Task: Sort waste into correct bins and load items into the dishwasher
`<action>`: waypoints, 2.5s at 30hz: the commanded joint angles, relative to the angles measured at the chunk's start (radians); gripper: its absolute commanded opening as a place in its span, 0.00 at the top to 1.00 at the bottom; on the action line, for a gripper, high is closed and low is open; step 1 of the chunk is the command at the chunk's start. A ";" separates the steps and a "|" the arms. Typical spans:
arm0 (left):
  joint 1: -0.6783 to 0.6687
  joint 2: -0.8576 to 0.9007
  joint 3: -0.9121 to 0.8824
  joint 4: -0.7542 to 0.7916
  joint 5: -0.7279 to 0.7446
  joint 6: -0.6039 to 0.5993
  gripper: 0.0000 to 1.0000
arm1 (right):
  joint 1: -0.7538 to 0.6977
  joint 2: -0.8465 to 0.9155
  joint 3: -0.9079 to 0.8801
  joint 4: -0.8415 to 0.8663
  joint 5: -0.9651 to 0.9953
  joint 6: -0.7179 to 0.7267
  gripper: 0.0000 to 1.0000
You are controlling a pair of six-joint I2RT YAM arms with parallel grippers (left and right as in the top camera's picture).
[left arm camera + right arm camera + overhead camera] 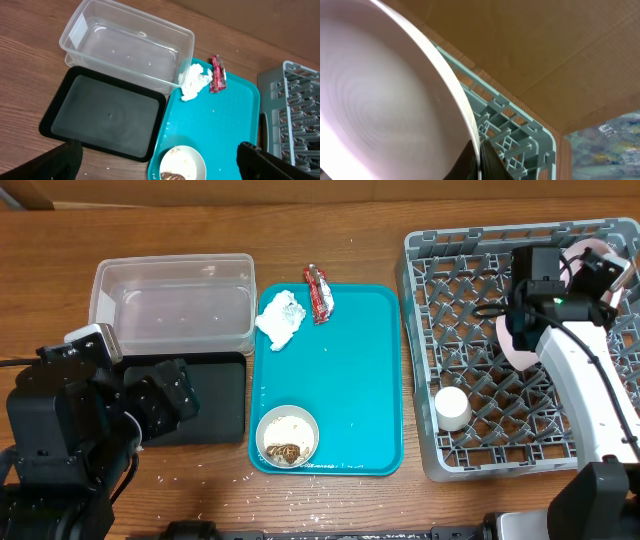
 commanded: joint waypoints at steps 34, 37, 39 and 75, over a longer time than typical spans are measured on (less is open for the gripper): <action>-0.005 0.002 0.000 -0.003 -0.019 0.027 0.00 | 0.311 -0.167 0.006 -0.119 -0.147 -0.038 0.48; -0.005 0.002 0.000 -0.003 -0.019 0.027 0.00 | 0.364 -0.232 0.041 -0.138 -0.391 -0.039 0.48; -0.005 0.002 0.000 -0.003 -0.019 0.027 0.00 | 0.394 -0.259 0.044 -0.138 -0.554 -0.064 0.48; -0.005 0.002 0.000 -0.003 -0.019 0.027 0.00 | 0.768 -0.001 0.016 0.016 -1.093 0.049 0.50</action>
